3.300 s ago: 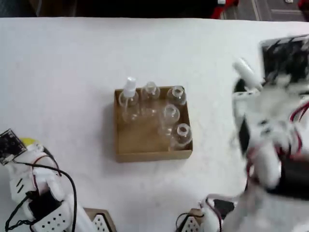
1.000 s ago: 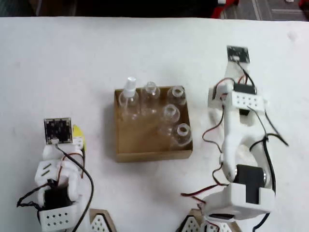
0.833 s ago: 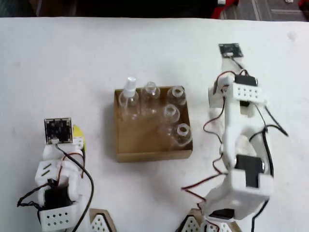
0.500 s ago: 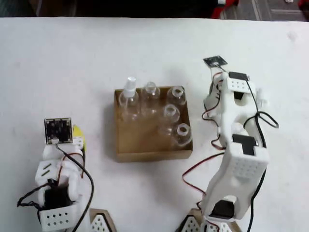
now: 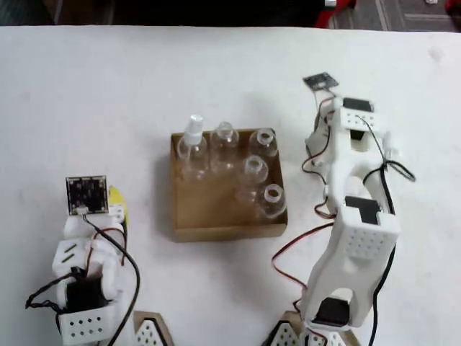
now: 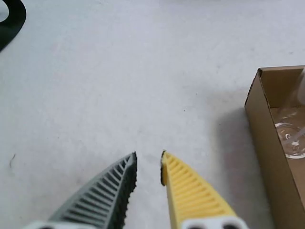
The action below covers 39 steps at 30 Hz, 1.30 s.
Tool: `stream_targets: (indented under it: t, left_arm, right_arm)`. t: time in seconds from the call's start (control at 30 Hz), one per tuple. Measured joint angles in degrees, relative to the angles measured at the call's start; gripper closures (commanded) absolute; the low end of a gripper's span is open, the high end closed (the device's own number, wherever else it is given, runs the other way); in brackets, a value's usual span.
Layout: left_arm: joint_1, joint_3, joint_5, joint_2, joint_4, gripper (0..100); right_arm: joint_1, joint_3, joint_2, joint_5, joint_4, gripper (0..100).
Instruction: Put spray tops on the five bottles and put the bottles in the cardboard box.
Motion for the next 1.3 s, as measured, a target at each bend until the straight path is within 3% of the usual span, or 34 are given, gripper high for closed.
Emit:
stream_targets:
  t: [0.37,0.57,0.7,0.83,0.93,1.07,1.3]
  left_arm:
    - [0.0,0.0,0.0,0.0,0.0,91]
    - [0.0,0.0,0.0,0.0,0.0,91]
    - [0.0,0.0,0.0,0.0,0.0,91]
    - [0.0,0.0,0.0,0.0,0.0,91]
    - [0.0,0.0,0.0,0.0,0.0,91]
    - [0.0,0.0,0.0,0.0,0.0,91]
    - [0.0,0.0,0.0,0.0,0.0,91]
  right_arm:
    - [-1.2,-21.5,-21.6,0.0,16.0,98.2]
    - [-8.3,-22.2,-30.1,0.1,20.0,98.2]
    - [-16.7,-22.2,-36.7,0.1,22.9,98.2]
    - [-26.0,-22.2,-45.7,-0.7,23.7,98.2]
    - [-30.2,-22.4,-53.3,-6.6,23.7,98.2]
    - [-30.2,-22.9,-60.2,-14.4,21.5,98.2]
    - [-30.0,-19.7,-60.1,-15.6,16.8,98.2]
